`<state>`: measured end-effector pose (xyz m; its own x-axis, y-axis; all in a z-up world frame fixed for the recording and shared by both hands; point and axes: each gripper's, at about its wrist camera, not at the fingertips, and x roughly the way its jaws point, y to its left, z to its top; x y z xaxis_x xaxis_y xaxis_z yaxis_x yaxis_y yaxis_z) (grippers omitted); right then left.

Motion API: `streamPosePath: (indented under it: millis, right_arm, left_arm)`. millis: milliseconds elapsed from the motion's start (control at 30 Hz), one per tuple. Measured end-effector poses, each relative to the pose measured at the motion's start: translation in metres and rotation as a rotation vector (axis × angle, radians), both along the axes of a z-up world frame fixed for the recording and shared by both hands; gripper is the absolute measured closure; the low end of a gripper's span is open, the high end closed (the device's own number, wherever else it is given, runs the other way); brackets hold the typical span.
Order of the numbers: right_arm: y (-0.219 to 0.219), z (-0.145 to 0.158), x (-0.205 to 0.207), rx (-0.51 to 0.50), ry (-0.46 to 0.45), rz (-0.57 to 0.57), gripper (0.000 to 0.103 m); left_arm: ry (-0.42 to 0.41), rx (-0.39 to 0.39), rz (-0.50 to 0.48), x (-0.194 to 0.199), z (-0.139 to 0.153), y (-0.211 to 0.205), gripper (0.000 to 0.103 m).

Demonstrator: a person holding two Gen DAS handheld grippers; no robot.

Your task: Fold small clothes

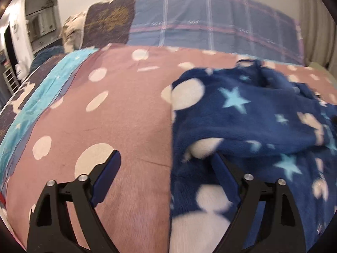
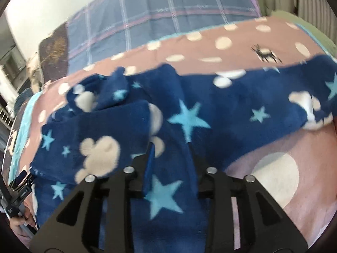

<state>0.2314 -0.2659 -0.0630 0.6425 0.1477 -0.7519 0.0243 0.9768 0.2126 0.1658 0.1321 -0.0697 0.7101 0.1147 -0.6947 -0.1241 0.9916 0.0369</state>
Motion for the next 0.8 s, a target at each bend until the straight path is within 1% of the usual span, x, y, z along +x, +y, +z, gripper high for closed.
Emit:
streamPosePath:
  millis: [33, 67, 100, 133, 167, 200, 233, 267, 300, 333, 367, 400, 433, 467, 500, 533, 600, 633, 667, 700, 767, 800]
  right_arm:
    - [0.005, 0.003, 0.000, 0.002, -0.008, 0.021, 0.070]
    - [0.009, 0.006, -0.001, 0.010, -0.010, 0.038, 0.069]
    - [0.014, 0.006, 0.000, 0.024, -0.004, 0.058, 0.067]
    - [0.017, 0.003, 0.003, 0.033, 0.006, 0.064, 0.063]
    - [0.020, -0.004, 0.006, 0.042, 0.029, 0.063, 0.055]
    - [0.022, -0.011, 0.008, 0.051, 0.055, 0.058, 0.051]
    - [0.024, -0.021, 0.012, 0.065, 0.086, 0.053, 0.047]
    - [0.028, -0.034, 0.016, 0.077, 0.123, 0.043, 0.049]
    - [0.033, -0.039, 0.015, 0.043, 0.112, 0.025, 0.055]
    - [0.038, -0.038, 0.015, 0.009, 0.092, 0.027, 0.084]
    - [0.045, -0.031, 0.010, -0.014, 0.062, 0.066, 0.094]
    - [0.048, -0.023, 0.004, -0.037, 0.033, 0.067, 0.094]
    - [0.050, -0.012, -0.004, -0.081, -0.014, 0.050, 0.094]
    - [0.052, 0.000, -0.011, -0.135, -0.056, 0.041, 0.094]
    - [0.053, 0.005, -0.016, -0.168, -0.072, 0.040, 0.094]
    - [0.052, 0.002, -0.014, -0.190, -0.045, 0.051, 0.094]
    - [0.052, -0.019, -0.004, -0.224, 0.051, 0.077, 0.092]
    - [0.053, -0.034, 0.000, -0.230, 0.087, 0.100, 0.090]
    - [0.052, -0.036, -0.001, -0.222, 0.069, 0.101, 0.088]
    - [0.049, -0.033, -0.005, -0.205, 0.051, 0.095, 0.087]
    - [0.039, -0.019, -0.013, -0.156, 0.022, 0.058, 0.075]
    - [0.029, -0.010, -0.019, -0.127, -0.005, 0.033, 0.075]
  left_arm:
    - [-0.031, -0.019, -0.025, -0.008, 0.007, 0.000, 0.037]
    - [-0.058, -0.037, -0.037, -0.013, 0.014, 0.002, 0.060]
    - [-0.082, -0.071, -0.025, -0.016, 0.023, 0.006, 0.079]
    - [-0.095, -0.107, -0.012, -0.015, 0.027, 0.010, 0.083]
    - [-0.106, -0.142, -0.003, -0.012, 0.031, 0.013, 0.085]
    - [-0.119, -0.189, -0.006, -0.004, 0.033, 0.014, 0.085]
    - [-0.119, -0.238, -0.030, 0.007, 0.032, 0.013, 0.085]
    - [-0.107, -0.271, -0.050, 0.016, 0.028, 0.010, 0.085]
    - [-0.084, -0.292, -0.068, 0.026, 0.021, 0.004, 0.087]
    - [-0.048, -0.279, -0.086, 0.036, 0.011, -0.004, 0.087]
    - [-0.015, -0.255, -0.097, 0.043, 0.002, -0.011, 0.087]
    - [0.056, -0.217, -0.094, 0.052, -0.019, -0.020, 0.087]
    - [0.093, -0.217, -0.096, 0.054, -0.034, -0.026, 0.087]
    - [0.073, -0.204, -0.098, 0.051, -0.037, -0.030, 0.087]
    - [0.062, -0.190, -0.099, 0.049, -0.035, -0.033, 0.088]
    - [0.060, -0.176, -0.098, 0.049, -0.033, -0.036, 0.088]
    - [0.061, -0.149, -0.099, 0.048, -0.034, -0.042, 0.087]
    - [0.059, -0.144, -0.099, 0.049, -0.035, -0.043, 0.087]
    - [0.057, -0.138, -0.100, 0.048, -0.036, -0.046, 0.087]
    - [0.057, -0.136, -0.100, 0.048, -0.036, -0.046, 0.087]
    - [0.062, -0.130, -0.099, 0.048, -0.035, -0.047, 0.087]
    - [0.063, -0.120, -0.099, 0.048, -0.033, -0.049, 0.087]
